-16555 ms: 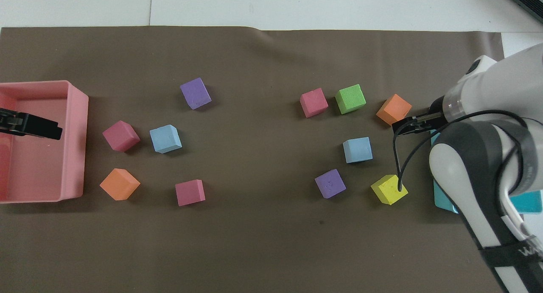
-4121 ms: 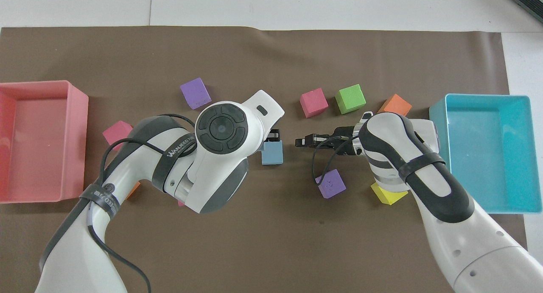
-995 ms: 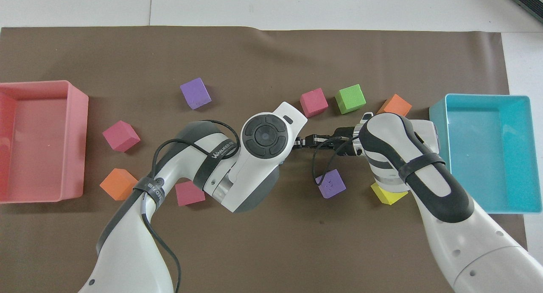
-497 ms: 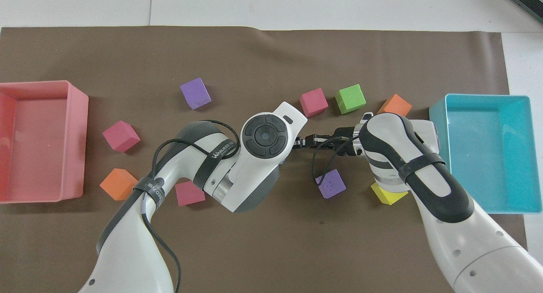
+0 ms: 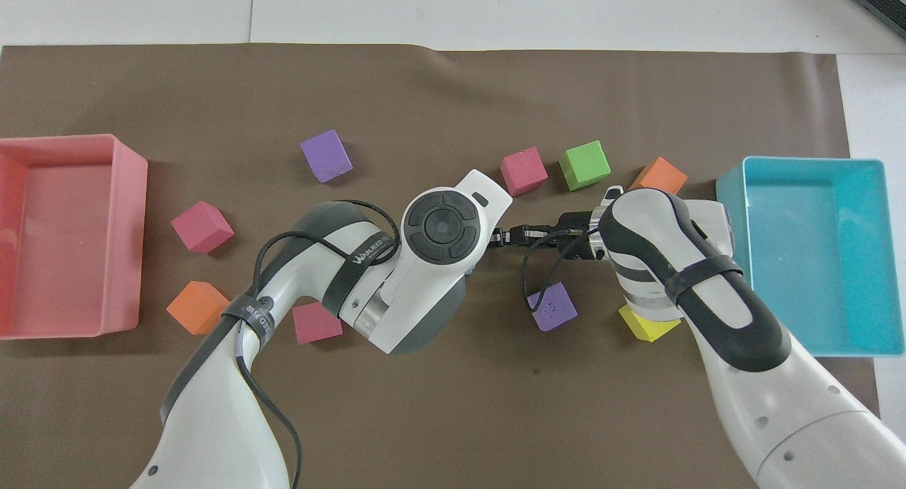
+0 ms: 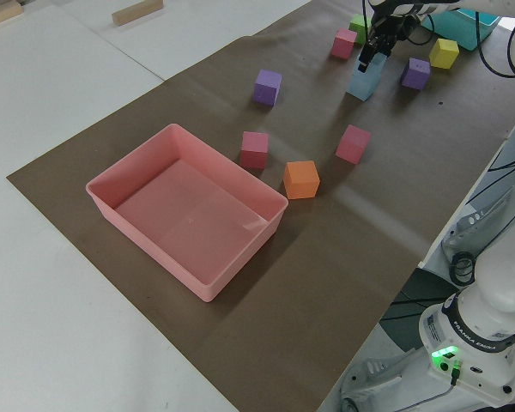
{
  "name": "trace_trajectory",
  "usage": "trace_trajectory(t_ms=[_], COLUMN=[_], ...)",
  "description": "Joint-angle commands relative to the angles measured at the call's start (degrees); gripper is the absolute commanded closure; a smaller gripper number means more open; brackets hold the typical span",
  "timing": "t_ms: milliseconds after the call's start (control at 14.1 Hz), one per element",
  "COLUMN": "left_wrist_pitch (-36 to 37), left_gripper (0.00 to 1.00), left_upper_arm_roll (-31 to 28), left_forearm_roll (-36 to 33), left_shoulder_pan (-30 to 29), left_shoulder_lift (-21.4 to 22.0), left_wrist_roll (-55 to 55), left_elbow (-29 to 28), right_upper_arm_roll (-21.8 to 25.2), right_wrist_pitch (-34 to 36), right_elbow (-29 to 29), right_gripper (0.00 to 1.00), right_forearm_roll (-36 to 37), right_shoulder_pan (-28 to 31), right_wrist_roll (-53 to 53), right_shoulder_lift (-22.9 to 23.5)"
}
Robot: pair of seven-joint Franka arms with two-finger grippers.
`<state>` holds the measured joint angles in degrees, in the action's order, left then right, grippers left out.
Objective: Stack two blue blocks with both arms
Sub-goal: 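Lower the held cube onto the center blue cube and open the left gripper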
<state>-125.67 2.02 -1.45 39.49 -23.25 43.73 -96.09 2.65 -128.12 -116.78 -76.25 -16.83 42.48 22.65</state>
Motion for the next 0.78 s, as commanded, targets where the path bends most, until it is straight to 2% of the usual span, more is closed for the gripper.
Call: trace_trajectory(t_ms=[0, 426, 497, 711], left_wrist_pitch=[0.24, 4.37, 5.33, 8.4], left_gripper=[0.0, 0.0, 0.0, 0.0], left_upper_arm_roll=[-0.52, -1.67, -1.58, -1.49], left_forearm_roll=[-1.71, -1.71, -1.71, -1.63], left_shoulder_pan=[-0.2, -1.86, -3.18, -8.7], left_shoulder_lift=[0.13, 5.57, 7.76, 15.66], left_wrist_roll=[-1.1, -1.19, -1.8, -13.02], left_elbow=[0.81, 0.11, -0.94, -6.9], right_upper_arm_roll=[-0.1, 0.25, 0.34, 0.87], right_wrist_pitch=[-1.08, -1.26, -1.35, -1.43], right_elbow=[-0.29, -0.2, -0.12, 0.41], right_gripper=[1.0, 1.0, 1.0, 1.0], right_forearm_roll=[-1.09, 3.83, 4.7, 10.23], right_shoulder_pan=[0.22, 0.92, 0.92, 1.8], right_wrist_roll=[2.87, 2.08, 1.99, -0.54], right_shoulder_lift=[-0.5, -2.96, -3.14, -4.63])
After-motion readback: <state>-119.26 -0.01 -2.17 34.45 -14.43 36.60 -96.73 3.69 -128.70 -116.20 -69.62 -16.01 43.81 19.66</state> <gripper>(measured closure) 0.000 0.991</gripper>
